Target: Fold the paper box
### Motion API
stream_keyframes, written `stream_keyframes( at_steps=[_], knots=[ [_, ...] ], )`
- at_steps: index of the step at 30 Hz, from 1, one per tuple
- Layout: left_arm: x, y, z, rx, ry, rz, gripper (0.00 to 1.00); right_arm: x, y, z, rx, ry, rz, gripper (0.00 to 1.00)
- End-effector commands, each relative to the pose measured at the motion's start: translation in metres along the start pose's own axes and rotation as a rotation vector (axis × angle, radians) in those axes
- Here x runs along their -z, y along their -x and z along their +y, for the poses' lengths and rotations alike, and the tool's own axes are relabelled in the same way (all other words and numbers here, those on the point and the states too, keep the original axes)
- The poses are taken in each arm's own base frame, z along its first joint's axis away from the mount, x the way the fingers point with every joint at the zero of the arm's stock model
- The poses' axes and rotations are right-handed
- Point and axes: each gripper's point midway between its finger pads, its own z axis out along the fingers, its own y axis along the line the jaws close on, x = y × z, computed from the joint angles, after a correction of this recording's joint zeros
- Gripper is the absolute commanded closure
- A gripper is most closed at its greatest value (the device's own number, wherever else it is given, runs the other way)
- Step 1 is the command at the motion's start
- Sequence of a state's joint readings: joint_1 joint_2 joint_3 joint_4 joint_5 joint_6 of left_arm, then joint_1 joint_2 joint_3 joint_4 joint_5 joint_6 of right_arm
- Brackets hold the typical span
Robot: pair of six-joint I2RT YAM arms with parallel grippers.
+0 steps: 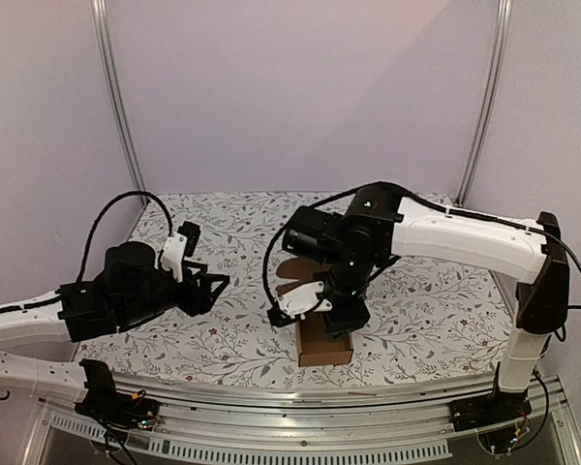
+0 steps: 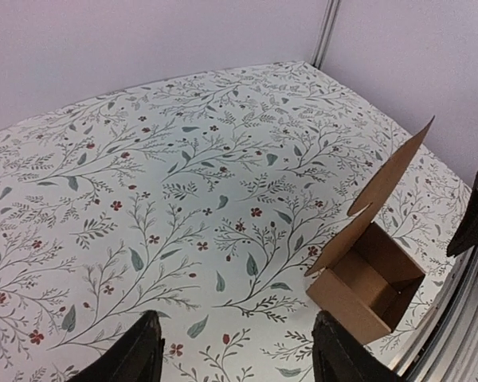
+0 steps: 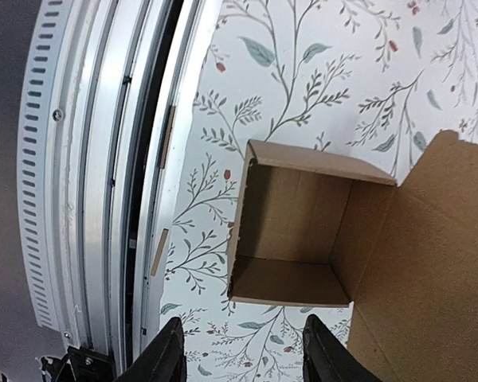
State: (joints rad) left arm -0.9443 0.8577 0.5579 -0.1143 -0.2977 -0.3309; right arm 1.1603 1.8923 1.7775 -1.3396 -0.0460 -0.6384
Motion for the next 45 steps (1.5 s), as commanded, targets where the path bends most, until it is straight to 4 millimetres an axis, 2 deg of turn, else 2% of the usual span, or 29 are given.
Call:
stream_keyframes(
  at_steps=[1, 4, 5, 7, 9, 12, 15, 19, 28, 33, 38, 43, 45],
  knots=[
    [-0.008, 0.019, -0.05, -0.058, -0.255, -0.095, 0.36, 0.056, -0.007, -0.021, -0.048, -0.017, -0.132, 0.52],
    [-0.019, 0.014, -0.06, -0.093, -0.294, -0.082, 0.37, 0.096, -0.012, -0.065, -0.193, -0.079, -0.324, 0.49],
    [-0.023, 0.013, -0.062, -0.095, -0.296, -0.079, 0.37, 0.112, -0.016, -0.084, -0.245, -0.115, -0.41, 0.41],
    [-0.027, 0.011, -0.064, -0.088, -0.297, -0.078, 0.38, 0.131, -0.031, -0.109, -0.344, -0.136, -0.515, 0.05],
    [-0.029, 0.009, -0.069, -0.087, -0.306, -0.086, 0.38, 0.133, -0.043, -0.11, -0.36, -0.115, -0.529, 0.01],
    [-0.032, 0.007, -0.074, -0.092, -0.308, -0.101, 0.38, 0.122, -0.052, -0.092, -0.24, -0.061, -0.469, 0.02],
    [-0.035, 0.008, -0.087, -0.117, -0.339, -0.089, 0.39, 0.11, -0.053, -0.082, -0.213, 0.002, -0.443, 0.15],
    [-0.04, 0.014, -0.106, -0.171, -0.382, -0.048, 0.39, 0.093, -0.051, -0.087, -0.248, 0.027, -0.419, 0.3],
    [-0.064, 0.017, -0.105, -0.263, -0.313, 0.01, 0.4, 0.068, -0.024, -0.102, -0.261, -0.053, -0.407, 0.49],
    [-0.072, 0.018, -0.116, -0.272, -0.347, 0.024, 0.42, 0.05, -0.018, -0.107, -0.252, -0.035, -0.375, 0.75],
    [-0.064, 0.024, -0.115, -0.267, -0.35, 0.014, 0.42, 0.051, -0.019, -0.106, -0.253, -0.034, -0.377, 0.98],
    [-0.049, 0.033, -0.107, -0.263, -0.37, -0.046, 0.41, 0.061, -0.017, -0.096, -0.252, -0.017, -0.418, 1.0],
    [-0.047, 0.033, -0.115, -0.277, -0.421, -0.044, 0.37, 0.061, -0.016, -0.093, -0.266, 0.0, -0.422, 1.0]
  ],
)
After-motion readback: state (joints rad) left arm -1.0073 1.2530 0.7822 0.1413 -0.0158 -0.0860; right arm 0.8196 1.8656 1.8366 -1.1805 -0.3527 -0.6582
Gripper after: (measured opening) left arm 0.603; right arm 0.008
